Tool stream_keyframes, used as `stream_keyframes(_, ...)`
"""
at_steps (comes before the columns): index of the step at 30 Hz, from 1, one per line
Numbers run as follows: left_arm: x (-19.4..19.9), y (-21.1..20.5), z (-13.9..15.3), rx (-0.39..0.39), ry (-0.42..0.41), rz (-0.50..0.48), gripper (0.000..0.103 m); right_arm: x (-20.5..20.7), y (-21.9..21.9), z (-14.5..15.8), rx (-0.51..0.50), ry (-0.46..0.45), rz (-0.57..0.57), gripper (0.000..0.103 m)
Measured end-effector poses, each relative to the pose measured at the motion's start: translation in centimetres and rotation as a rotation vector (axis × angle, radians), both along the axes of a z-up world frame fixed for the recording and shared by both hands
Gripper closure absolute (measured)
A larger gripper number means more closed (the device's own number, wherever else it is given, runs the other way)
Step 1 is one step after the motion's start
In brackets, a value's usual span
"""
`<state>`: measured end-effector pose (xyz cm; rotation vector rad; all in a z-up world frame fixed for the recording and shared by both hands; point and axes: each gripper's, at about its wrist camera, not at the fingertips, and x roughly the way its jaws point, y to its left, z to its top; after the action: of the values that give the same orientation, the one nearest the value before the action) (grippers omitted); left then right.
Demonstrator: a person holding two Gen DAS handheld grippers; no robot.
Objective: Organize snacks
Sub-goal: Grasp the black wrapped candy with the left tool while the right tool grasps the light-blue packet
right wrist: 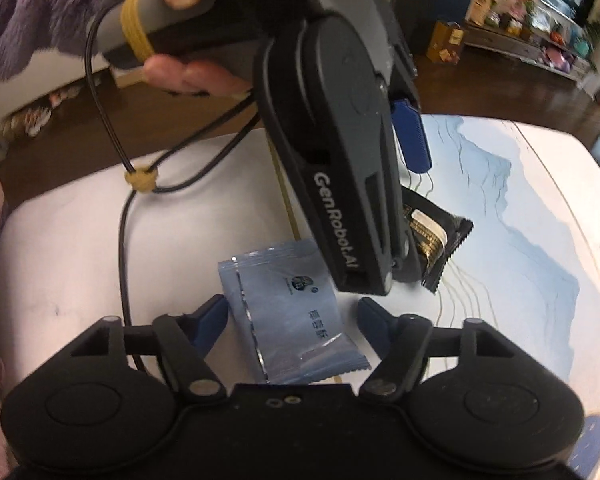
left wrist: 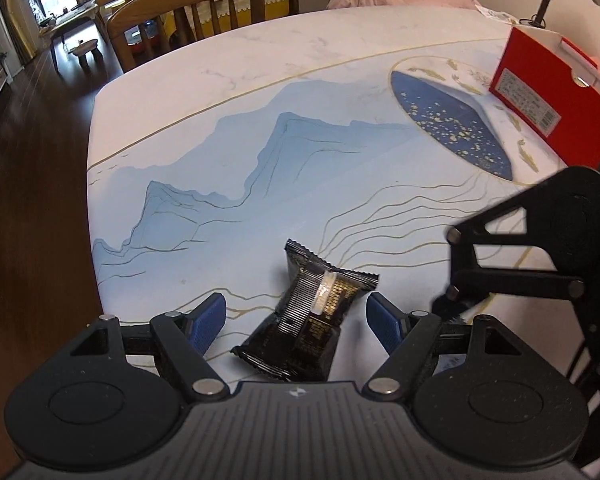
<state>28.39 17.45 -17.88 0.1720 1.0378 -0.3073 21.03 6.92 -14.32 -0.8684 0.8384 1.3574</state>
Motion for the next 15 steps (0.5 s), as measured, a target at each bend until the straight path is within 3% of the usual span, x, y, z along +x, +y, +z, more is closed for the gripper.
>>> stream_keyframes(3,0.3,0.2,-0.4,0.005,-0.006,0.010,0.026,-0.2,-0.4,0.0,0.020,0.010,-0.043,0.037)
stream_keyframes(8,0.4,0.2,-0.7,0.015,-0.012,0.031,0.027,-0.7,-1.2,0.0,0.048,0.003,-0.153,0.049)
stream_keyframes(10,0.5,0.2,-0.9,0.017,-0.005,0.053,0.038,-1.0,-1.6,0.2,0.060,0.001,-0.215,0.051)
stream_keyframes(15,-0.1,0.3,-0.9,0.001,-0.021,0.106,0.051,-0.8,-3.2,0.4,0.095,-0.012,-0.383,0.054)
